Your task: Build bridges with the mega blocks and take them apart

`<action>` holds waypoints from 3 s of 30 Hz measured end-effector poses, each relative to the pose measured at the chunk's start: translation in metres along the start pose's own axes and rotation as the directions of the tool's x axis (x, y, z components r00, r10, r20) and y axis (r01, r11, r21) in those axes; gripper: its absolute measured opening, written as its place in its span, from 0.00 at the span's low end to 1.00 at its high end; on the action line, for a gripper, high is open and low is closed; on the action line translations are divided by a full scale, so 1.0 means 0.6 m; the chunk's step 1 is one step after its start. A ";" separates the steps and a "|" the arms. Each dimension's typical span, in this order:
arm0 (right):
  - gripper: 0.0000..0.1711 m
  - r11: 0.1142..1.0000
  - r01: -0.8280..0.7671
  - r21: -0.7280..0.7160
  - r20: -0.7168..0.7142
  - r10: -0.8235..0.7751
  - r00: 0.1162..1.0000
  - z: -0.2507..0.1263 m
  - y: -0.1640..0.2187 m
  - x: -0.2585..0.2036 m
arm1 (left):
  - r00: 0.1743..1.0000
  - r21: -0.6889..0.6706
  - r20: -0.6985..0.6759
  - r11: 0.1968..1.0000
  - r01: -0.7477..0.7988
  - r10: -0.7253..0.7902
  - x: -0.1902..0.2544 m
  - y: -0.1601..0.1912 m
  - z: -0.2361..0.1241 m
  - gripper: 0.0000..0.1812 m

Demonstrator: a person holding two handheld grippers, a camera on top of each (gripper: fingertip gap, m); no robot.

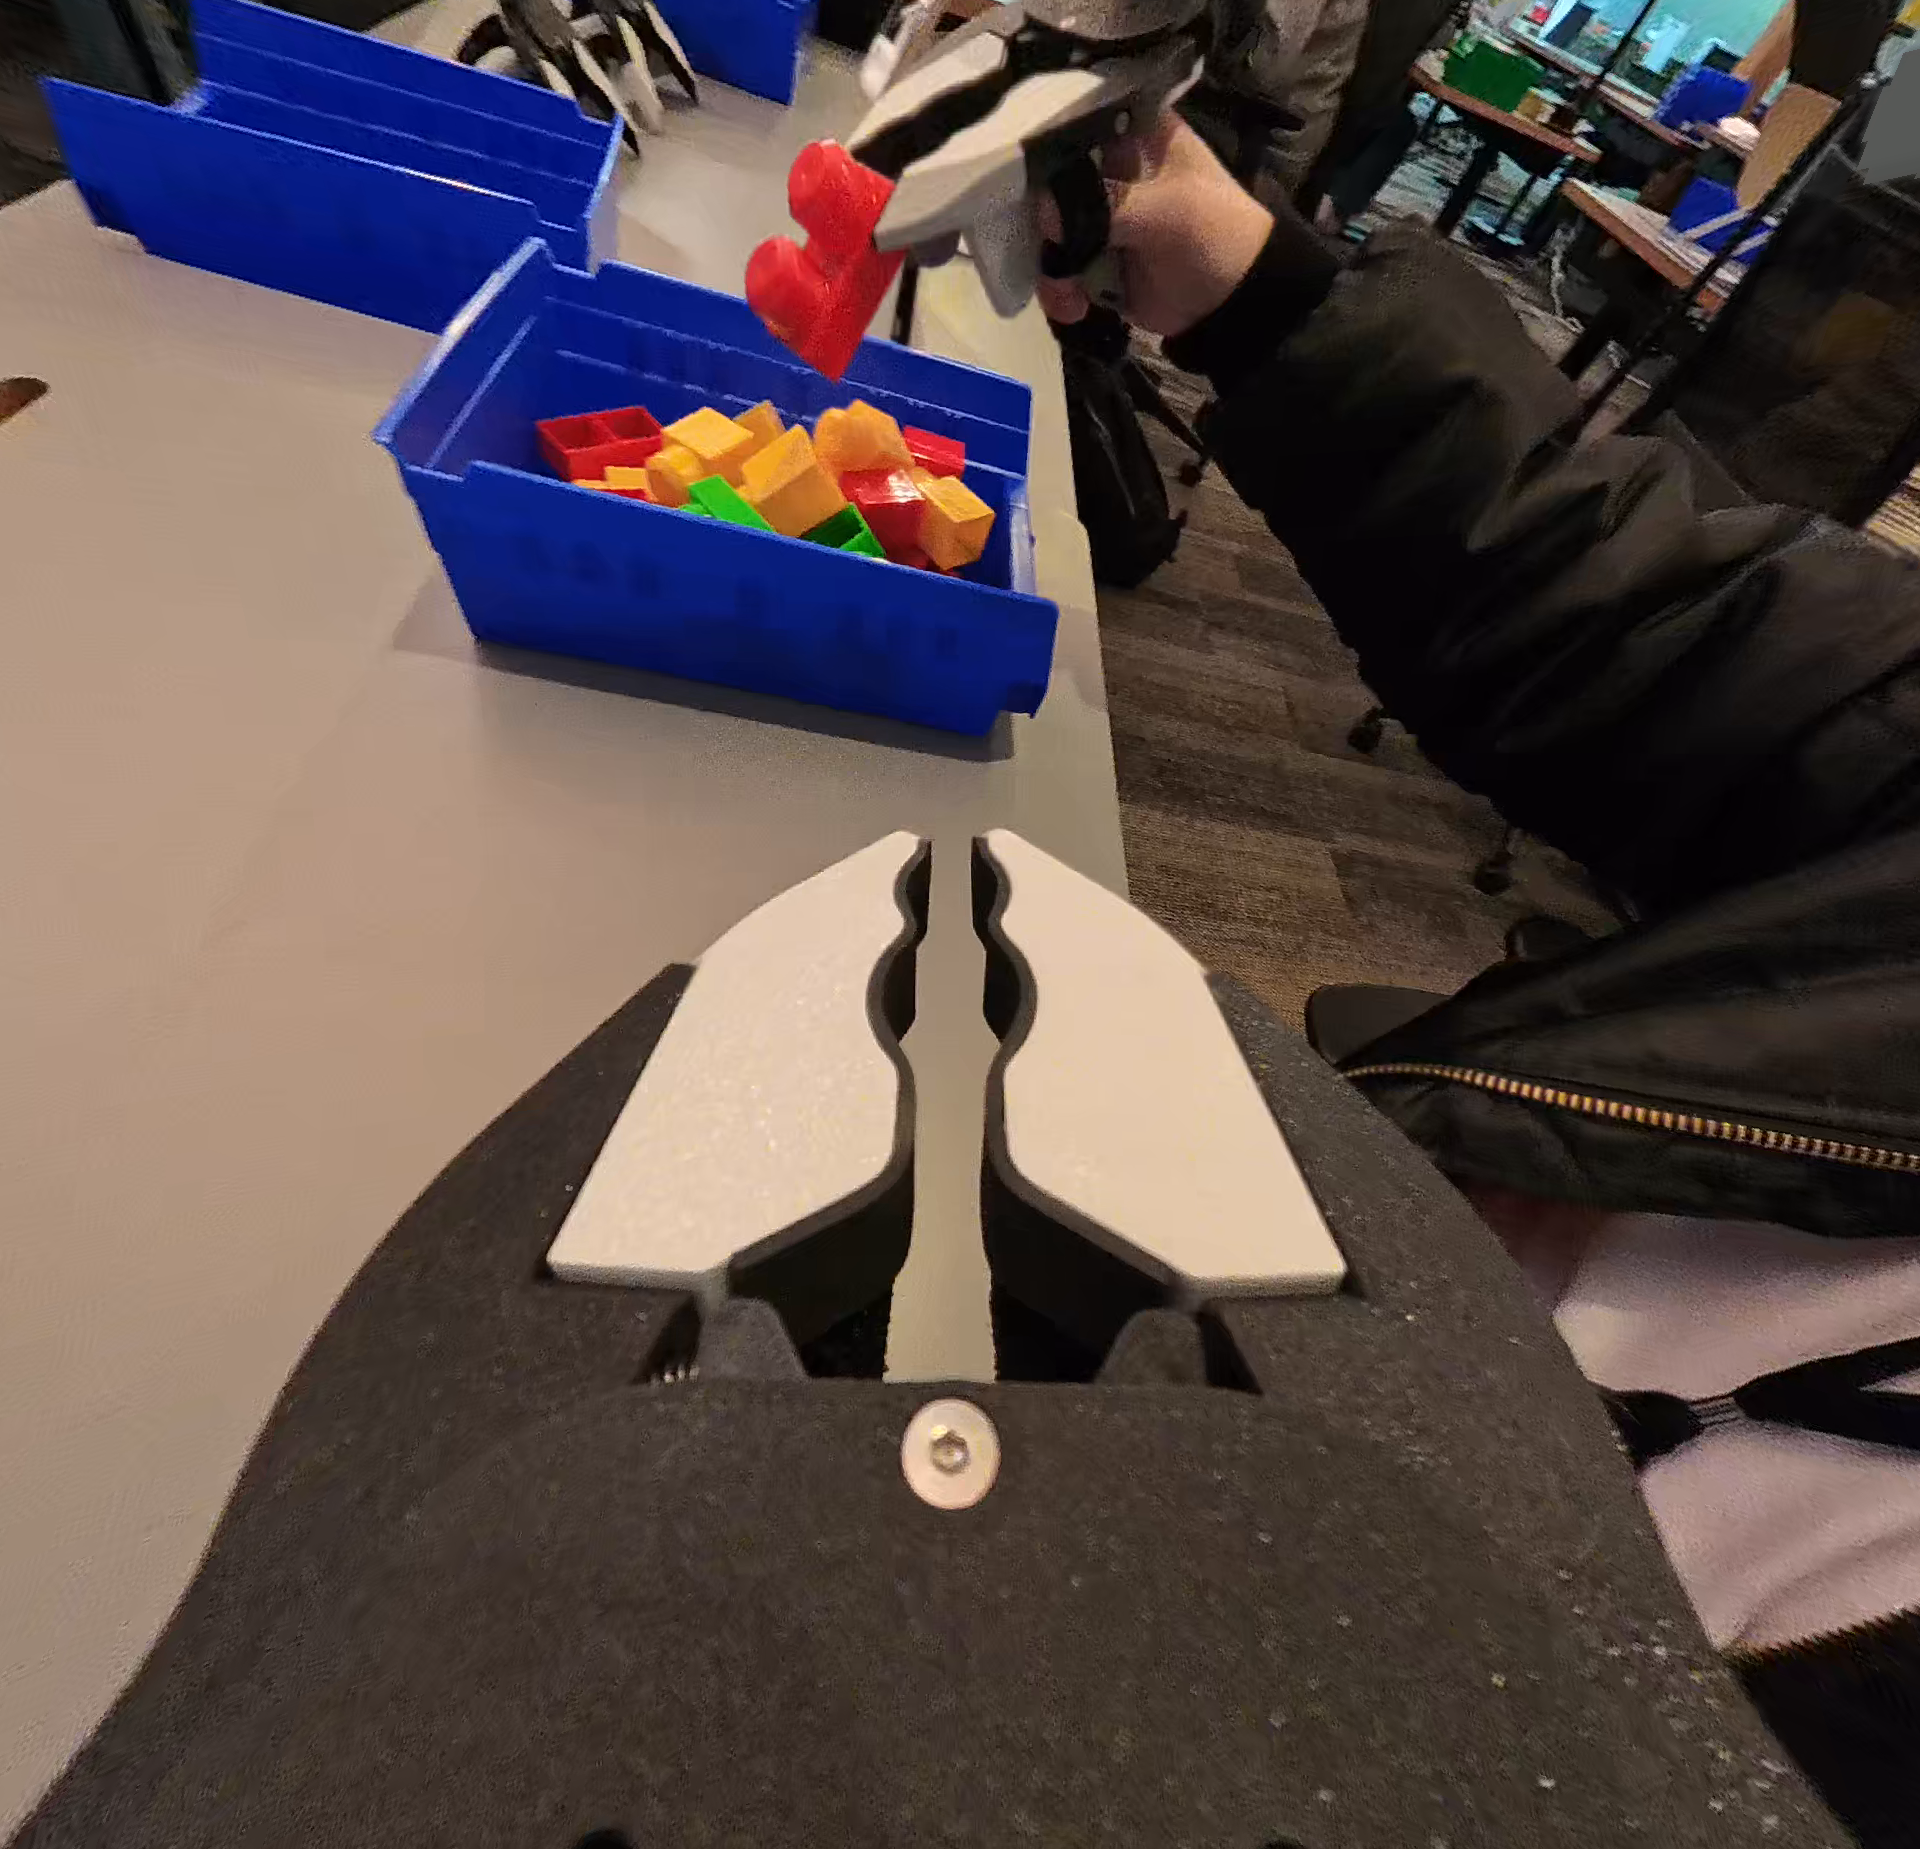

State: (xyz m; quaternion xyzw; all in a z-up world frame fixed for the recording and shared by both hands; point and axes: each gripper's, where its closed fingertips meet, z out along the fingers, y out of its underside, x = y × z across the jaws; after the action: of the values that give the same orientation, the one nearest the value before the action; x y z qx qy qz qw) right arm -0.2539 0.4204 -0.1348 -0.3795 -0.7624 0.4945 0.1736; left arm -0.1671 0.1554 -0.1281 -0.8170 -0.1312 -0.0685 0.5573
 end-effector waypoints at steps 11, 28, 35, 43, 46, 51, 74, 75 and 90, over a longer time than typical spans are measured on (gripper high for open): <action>0.21 0.980 -0.165 -0.112 -0.358 0.115 0.927 0.046 0.103 0.178 | 0.997 0.000 0.077 1.000 -0.017 0.017 -0.002 0.005 -0.034 0.08; 0.27 0.976 -0.210 -0.056 -0.437 0.165 0.884 0.058 0.110 0.213 | 0.993 0.027 0.114 1.000 0.007 -0.010 -0.020 0.015 -0.069 0.10; 0.30 0.986 -0.162 0.048 -0.409 0.168 0.897 0.025 0.072 0.185 | 0.987 0.048 0.158 0.999 0.005 -0.013 -0.032 0.027 -0.090 0.13; 0.35 0.894 0.238 0.381 -0.351 -0.098 0.931 -0.002 -0.124 -0.006 | 0.807 0.110 0.587 0.982 -0.153 0.060 -0.111 0.006 -0.207 0.24; 0.40 0.884 0.219 0.412 -0.230 -0.132 0.964 0.052 -0.158 -0.111 | 0.574 0.021 0.811 0.974 -0.224 0.115 -0.161 0.012 -0.262 0.27; 0.42 0.906 0.269 0.326 -0.263 -0.187 0.946 0.182 -0.133 -0.210 | 0.435 0.076 0.900 0.992 -0.101 -0.025 -0.215 0.079 -0.268 0.28; 0.44 0.992 -0.098 0.078 -0.394 0.122 0.911 0.494 0.057 -0.221 | 0.096 0.280 0.945 0.925 0.258 -0.313 -0.373 0.332 -0.335 0.30; 0.45 0.992 -0.097 0.079 -0.400 0.121 0.908 0.497 0.055 -0.221 | 0.087 0.282 0.945 0.923 0.263 -0.314 -0.375 0.333 -0.337 0.30; 0.51 0.985 -0.169 -0.012 -0.458 0.145 0.877 0.524 0.070 -0.209 | 0.029 0.291 0.945 0.876 0.384 -0.326 -0.382 0.368 -0.342 0.32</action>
State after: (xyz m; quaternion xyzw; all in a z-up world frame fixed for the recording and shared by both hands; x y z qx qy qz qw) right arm -0.3564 0.1403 -0.3000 -0.5498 -0.6797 0.3843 0.2967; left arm -0.3149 -0.1432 -0.3087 -0.6101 -0.6579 0.3422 0.2789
